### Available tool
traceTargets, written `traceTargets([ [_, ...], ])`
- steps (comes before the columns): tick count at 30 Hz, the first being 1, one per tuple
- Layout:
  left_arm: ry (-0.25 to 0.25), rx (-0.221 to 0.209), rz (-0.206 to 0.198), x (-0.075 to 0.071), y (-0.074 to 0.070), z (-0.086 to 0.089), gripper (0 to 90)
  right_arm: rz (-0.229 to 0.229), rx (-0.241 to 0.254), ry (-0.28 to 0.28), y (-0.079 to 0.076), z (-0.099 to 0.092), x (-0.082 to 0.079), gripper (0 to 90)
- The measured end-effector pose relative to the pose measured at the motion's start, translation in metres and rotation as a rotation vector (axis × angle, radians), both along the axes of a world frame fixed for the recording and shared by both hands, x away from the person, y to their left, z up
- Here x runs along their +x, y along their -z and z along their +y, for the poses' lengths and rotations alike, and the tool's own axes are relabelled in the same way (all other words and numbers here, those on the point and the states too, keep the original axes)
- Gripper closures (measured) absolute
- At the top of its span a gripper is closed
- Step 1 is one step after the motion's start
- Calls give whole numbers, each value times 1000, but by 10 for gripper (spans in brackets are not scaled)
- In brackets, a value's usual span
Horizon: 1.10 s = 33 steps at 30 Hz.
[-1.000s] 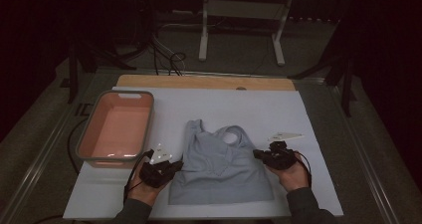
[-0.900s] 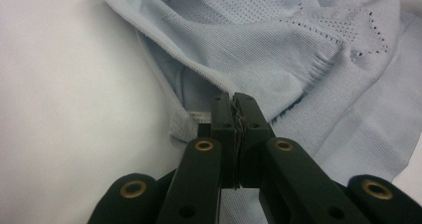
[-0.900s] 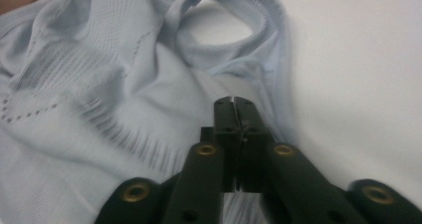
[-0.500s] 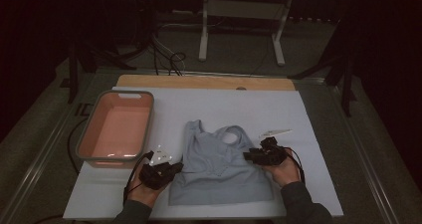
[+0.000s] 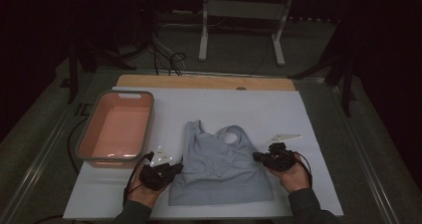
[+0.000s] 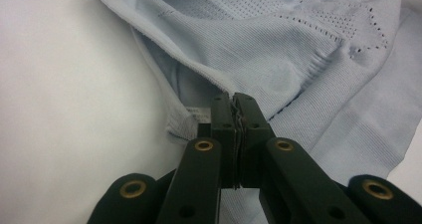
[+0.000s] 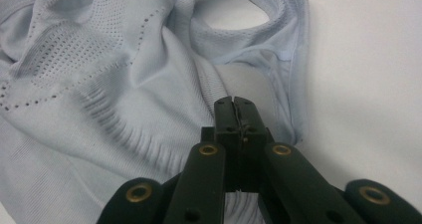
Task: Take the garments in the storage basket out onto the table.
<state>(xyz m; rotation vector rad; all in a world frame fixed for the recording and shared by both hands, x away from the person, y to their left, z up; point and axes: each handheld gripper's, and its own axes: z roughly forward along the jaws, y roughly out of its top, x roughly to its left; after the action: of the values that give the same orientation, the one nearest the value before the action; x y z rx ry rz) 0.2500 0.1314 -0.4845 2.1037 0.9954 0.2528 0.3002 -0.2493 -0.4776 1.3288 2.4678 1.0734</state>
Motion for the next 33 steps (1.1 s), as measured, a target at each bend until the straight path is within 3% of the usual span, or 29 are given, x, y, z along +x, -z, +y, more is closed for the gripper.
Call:
traceTargets([
  [5, 0, 4, 2, -1, 0, 1, 896, -25, -17, 11, -6, -9, -15, 900],
  [14, -1, 11, 15, -3, 2, 2, 897, -8, -80, 79, -7, -28, -32, 900],
  [17, 0, 9, 12, -4, 2, 2, 896, -15, -82, 81, -6, -28, -29, 895],
  [20, 0, 7, 8, -4, 1, 2, 894, -53, -87, 90, -9, -21, -24, 722],
  [22, 0, 5, 4, -4, 1, 2, 892, -77, -60, 91, -13, -16, -17, 618],
  [25, 0, -2, -6, -5, 0, 2, 891, -95, -32, 103, -16, -8, -6, 526],
  [33, -4, -15, -22, -6, -2, 2, 888, -120, -6, 83, -18, 16, 15, 497],
])
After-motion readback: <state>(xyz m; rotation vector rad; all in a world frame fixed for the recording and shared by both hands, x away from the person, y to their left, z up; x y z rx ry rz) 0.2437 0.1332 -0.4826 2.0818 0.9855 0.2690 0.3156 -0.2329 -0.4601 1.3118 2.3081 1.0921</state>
